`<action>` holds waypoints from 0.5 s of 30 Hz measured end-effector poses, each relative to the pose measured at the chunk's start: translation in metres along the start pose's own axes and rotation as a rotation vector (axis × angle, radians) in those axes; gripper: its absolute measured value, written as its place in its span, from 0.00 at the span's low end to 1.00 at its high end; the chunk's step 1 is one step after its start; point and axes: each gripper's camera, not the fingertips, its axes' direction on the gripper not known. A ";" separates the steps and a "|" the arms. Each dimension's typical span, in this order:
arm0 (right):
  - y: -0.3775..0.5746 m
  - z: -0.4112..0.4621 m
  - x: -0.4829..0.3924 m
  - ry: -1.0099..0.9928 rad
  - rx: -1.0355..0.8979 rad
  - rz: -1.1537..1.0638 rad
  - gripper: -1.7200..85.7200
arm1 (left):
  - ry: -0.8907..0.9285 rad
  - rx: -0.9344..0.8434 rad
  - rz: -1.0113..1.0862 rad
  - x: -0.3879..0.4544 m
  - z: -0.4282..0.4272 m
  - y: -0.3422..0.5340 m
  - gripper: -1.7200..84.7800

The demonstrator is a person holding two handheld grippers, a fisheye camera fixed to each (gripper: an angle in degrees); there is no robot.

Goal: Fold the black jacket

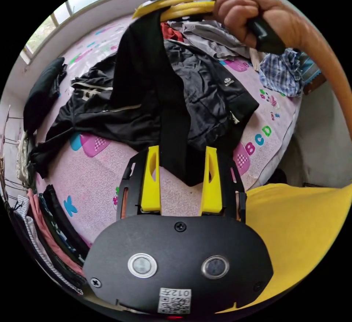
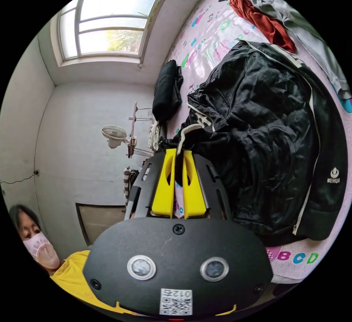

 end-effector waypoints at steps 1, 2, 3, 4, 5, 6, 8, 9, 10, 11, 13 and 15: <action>0.000 -0.001 0.000 -0.004 -0.002 -0.002 0.04 | -0.033 -0.030 -0.015 0.001 0.007 0.002 0.16; 0.000 -0.005 0.001 -0.014 -0.005 -0.003 0.04 | -0.093 -0.055 -0.046 -0.002 0.013 0.005 0.14; 0.000 -0.008 0.000 -0.025 -0.007 -0.008 0.04 | -0.115 -0.064 -0.059 -0.005 0.015 0.008 0.13; 0.000 -0.010 0.000 -0.029 -0.009 -0.012 0.04 | -0.132 -0.062 -0.082 -0.011 0.013 0.015 0.10; 0.000 -0.014 -0.001 -0.036 -0.012 -0.025 0.04 | -0.130 -0.043 -0.116 -0.021 0.006 0.024 0.07; 0.001 -0.018 -0.003 -0.048 -0.015 -0.037 0.04 | -0.120 -0.029 -0.140 -0.027 0.001 0.030 0.06; 0.003 -0.026 -0.004 -0.075 -0.012 -0.032 0.04 | -0.045 0.045 -0.313 -0.061 -0.025 0.065 0.04; 0.006 -0.031 -0.006 -0.105 -0.005 -0.024 0.04 | -0.026 0.074 -0.370 -0.070 -0.034 0.078 0.04; 0.009 -0.034 -0.007 -0.123 0.000 -0.023 0.04 | 0.016 0.148 -0.491 -0.089 -0.053 0.108 0.03; 0.017 -0.039 -0.010 -0.154 0.008 -0.027 0.04 | 0.081 0.225 -0.613 -0.107 -0.069 0.144 0.03; 0.033 -0.037 -0.012 -0.163 -0.023 -0.040 0.04 | 0.190 0.347 -0.788 -0.126 -0.083 0.203 0.02; 0.060 -0.019 0.004 -0.097 -0.108 0.001 0.04 | 0.292 0.440 -0.953 -0.137 -0.081 0.262 0.02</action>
